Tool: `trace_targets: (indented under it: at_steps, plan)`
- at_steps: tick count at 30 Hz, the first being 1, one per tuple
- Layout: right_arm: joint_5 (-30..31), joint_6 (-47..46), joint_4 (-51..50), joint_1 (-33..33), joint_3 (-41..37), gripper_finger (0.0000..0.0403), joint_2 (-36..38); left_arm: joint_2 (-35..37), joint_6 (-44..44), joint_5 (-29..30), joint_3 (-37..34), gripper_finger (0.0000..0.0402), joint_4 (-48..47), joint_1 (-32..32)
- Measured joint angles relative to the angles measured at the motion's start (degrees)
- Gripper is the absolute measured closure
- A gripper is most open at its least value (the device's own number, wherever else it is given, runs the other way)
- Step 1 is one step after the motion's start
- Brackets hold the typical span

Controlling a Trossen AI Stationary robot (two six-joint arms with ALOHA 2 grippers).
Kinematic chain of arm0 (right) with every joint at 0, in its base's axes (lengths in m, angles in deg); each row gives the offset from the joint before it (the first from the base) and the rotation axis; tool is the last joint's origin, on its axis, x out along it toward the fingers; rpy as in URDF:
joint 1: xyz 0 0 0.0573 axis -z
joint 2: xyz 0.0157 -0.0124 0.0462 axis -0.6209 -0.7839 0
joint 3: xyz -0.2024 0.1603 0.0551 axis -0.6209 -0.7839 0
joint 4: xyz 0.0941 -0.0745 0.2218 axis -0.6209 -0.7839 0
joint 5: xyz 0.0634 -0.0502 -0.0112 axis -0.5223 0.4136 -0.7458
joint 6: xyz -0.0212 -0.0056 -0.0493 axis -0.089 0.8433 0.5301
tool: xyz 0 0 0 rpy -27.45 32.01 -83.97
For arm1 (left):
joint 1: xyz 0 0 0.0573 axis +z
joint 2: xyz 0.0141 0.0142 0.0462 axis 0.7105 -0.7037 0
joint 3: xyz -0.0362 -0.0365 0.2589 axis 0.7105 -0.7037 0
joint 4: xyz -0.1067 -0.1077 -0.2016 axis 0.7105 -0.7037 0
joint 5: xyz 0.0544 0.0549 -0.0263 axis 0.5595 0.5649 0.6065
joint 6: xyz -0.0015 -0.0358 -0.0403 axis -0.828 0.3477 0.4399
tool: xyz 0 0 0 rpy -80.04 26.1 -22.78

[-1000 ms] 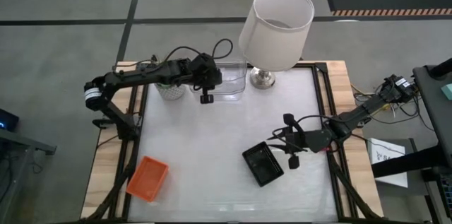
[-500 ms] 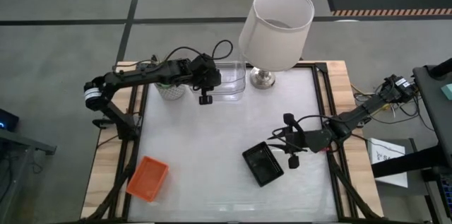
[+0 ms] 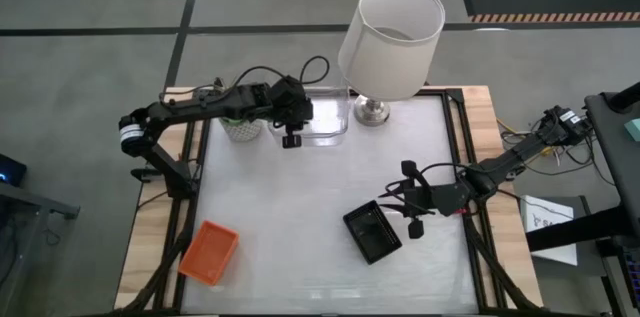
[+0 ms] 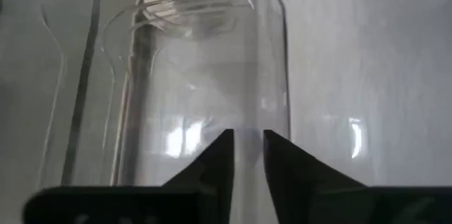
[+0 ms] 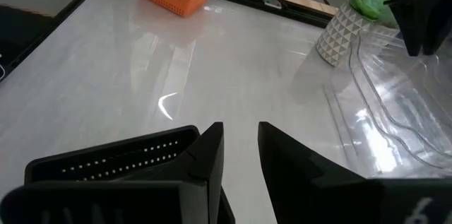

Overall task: Stack baskets by color
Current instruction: Stack the right transparent bin on the left transparent bins, then return to Home Position

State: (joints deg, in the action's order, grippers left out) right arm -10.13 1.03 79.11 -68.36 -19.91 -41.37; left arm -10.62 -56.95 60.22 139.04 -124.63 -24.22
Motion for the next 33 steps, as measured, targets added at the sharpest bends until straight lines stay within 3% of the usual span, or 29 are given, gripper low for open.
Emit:
trace_targets:
  at_steps: [7,11,14,18,22,26,30,33]
  plan:
    - [-0.02,0.06,-0.04,0.00,-0.02,0.0321,-0.05,1.29,0.09,-0.19,-0.04,0.0287,0.16,-0.38]
    - [-0.04,1.55,0.73,0.00,-1.71,0.0321,-0.04,4.45,1.22,-1.05,-0.78,0.0275,-0.39,-2.53]
    - [-0.11,3.15,7.45,0.00,-5.88,0.0321,0.04,8.70,4.69,-5.46,-3.29,0.0274,0.53,-5.80]
    - [-0.60,10.00,26.95,0.66,-13.94,0.0321,0.01,15.78,7.63,-7.72,-12.94,0.0283,12.29,-14.76]
    - [-6.66,13.24,39.16,5.71,-20.15,0.0326,0.84,23.06,7.57,-7.79,-26.46,0.0301,30.23,-24.00]
    - [-14.07,14.20,42.93,13.66,-23.03,0.0341,2.79,31.12,7.62,-7.71,-37.50,0.0322,41.92,-28.60]
    - [-19.20,16.24,42.41,21.44,-24.39,0.0356,5.79,40.03,7.68,-7.29,-45.65,0.0349,44.60,-28.89]
    - [-19.59,17.60,42.27,25.07,-25.72,0.0366,8.92,47.13,7.61,-6.42,-50.26,0.0369,45.06,-27.75]
